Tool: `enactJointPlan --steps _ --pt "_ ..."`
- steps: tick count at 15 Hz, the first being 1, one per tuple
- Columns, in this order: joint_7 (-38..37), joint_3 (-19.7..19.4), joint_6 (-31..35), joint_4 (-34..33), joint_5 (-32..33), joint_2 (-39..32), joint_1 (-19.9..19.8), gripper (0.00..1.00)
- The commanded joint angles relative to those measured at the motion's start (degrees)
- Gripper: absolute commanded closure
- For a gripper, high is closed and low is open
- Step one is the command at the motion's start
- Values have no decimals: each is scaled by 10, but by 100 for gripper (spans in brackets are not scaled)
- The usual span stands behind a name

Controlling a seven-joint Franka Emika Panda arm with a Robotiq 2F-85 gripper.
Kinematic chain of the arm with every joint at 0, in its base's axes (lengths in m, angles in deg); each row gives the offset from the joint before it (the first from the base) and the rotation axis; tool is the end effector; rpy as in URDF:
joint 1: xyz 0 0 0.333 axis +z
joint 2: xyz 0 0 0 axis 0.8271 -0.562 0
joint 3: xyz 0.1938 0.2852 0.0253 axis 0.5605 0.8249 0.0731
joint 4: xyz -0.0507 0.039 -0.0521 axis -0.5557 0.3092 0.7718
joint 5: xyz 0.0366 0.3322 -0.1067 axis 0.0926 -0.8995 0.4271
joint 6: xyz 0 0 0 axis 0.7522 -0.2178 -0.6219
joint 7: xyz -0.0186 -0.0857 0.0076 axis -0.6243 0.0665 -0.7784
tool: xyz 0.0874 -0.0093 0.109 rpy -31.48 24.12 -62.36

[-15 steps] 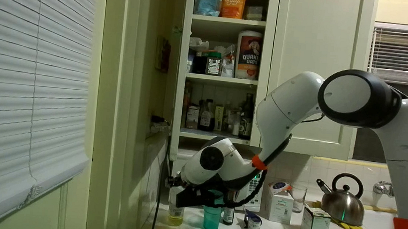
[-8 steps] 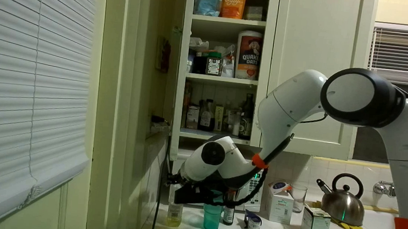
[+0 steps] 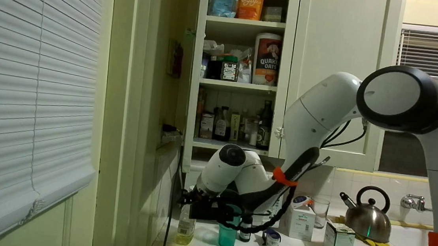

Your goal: Take the bottle of oil off the bottom shelf of the cabinet and place it in front of the microwave

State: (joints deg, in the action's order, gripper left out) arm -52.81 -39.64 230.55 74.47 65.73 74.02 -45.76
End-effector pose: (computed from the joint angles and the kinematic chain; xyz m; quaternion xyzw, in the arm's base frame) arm 0.5108 0.2515 0.3715 -0.9264 0.0454 -0.3703 0.0511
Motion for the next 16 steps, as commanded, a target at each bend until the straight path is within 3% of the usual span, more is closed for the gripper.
enactJointPlan --steps 1,2,8,10,14,16 --pt "103 21 4 67 -139 42 -14 0" --pt "141 19 6 84 -189 53 -5 0" --pt "416 145 23 234 -442 108 -87 0" --pt "504 184 18 258 -510 99 -108 0" --pt "679 251 -81 263 -634 121 -133 0" --pt "767 262 -123 261 -702 160 -130 0"
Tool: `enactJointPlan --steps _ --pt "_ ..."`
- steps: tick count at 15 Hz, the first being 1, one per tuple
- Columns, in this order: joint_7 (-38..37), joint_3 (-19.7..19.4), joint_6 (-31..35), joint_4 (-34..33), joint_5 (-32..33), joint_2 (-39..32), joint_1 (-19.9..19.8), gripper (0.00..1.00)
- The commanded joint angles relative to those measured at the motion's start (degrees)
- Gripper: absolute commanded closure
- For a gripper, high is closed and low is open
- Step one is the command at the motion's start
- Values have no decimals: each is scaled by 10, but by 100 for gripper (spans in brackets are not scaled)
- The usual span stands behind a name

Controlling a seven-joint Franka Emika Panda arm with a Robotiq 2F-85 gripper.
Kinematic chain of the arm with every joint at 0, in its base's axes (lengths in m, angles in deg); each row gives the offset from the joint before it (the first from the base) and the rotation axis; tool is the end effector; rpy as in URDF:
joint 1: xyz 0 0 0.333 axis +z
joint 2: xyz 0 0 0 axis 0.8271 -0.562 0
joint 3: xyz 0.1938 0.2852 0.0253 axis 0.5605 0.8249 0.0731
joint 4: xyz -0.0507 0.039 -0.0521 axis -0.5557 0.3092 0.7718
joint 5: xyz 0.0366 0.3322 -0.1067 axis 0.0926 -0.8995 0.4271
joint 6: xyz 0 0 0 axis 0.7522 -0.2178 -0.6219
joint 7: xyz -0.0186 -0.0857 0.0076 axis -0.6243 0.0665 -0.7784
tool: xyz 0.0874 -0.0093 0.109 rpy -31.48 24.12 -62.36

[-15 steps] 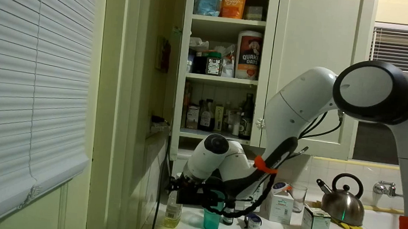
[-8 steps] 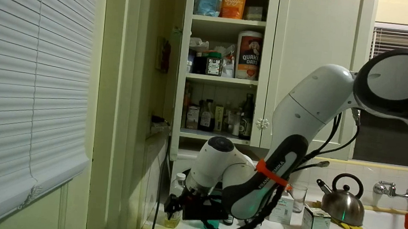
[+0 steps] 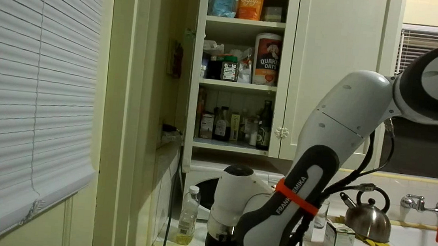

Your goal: Take the bottle of oil off the bottom shelf of the cabinet and place it in front of the microwave

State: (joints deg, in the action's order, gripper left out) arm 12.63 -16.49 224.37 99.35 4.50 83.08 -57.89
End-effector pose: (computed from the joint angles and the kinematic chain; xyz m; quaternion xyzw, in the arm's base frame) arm 0.3712 0.2491 0.2975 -0.9864 -0.1220 -0.1099 0.0054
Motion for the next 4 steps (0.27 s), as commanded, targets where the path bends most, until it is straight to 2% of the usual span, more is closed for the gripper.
enactJointPlan --steps 1,2,3,4 --pt "156 27 -68 18 -120 104 -2 0" --pt "195 21 -60 20 -137 131 6 0" --pt "130 16 -39 -3 -88 52 0 0" --pt "143 15 -40 -4 -96 70 0 0"
